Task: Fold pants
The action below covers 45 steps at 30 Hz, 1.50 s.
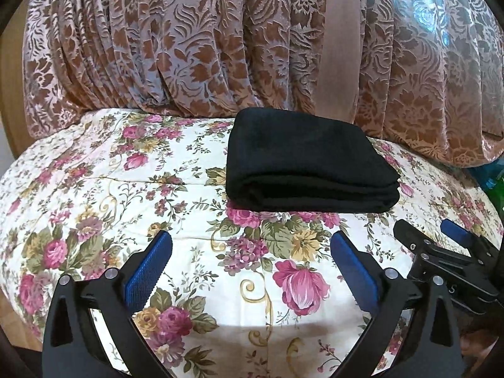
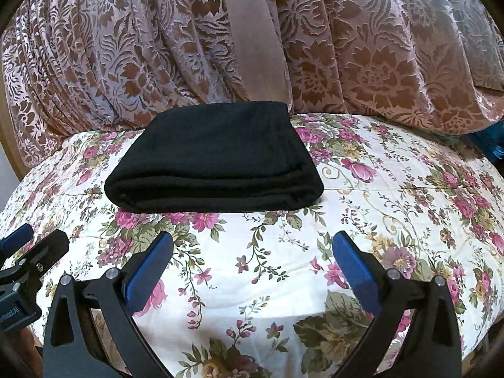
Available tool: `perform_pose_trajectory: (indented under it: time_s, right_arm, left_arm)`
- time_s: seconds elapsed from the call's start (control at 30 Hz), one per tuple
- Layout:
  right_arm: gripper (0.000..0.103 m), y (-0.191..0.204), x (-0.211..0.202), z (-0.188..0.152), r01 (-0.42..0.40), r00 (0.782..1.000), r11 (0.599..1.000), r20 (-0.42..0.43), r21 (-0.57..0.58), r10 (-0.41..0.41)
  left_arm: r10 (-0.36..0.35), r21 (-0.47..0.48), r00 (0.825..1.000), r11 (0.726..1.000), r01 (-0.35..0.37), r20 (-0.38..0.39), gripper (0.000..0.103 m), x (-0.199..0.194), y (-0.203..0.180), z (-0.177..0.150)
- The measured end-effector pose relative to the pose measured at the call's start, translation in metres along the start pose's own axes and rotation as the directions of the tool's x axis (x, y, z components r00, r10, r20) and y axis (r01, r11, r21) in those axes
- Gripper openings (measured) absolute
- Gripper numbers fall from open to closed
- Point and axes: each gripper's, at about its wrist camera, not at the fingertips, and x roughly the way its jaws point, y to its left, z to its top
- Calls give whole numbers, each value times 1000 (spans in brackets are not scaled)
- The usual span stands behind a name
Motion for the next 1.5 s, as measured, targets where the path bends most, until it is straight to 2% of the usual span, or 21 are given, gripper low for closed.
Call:
perform_pose_trajectory:
  time_s: [0.43, 1.5]
  right_arm:
    - [101, -2, -3, -4, -6, 1000, 1000, -1, 4, 6]
    - [101, 3, -7, -4, -10, 1000, 1000, 3, -4, 10]
  left_arm:
    - [22, 6, 1000, 1000, -22, 18, 99, -6, -2, 1]
    - [23, 3, 998, 1000, -24, 59, 99, -23, -3, 5]
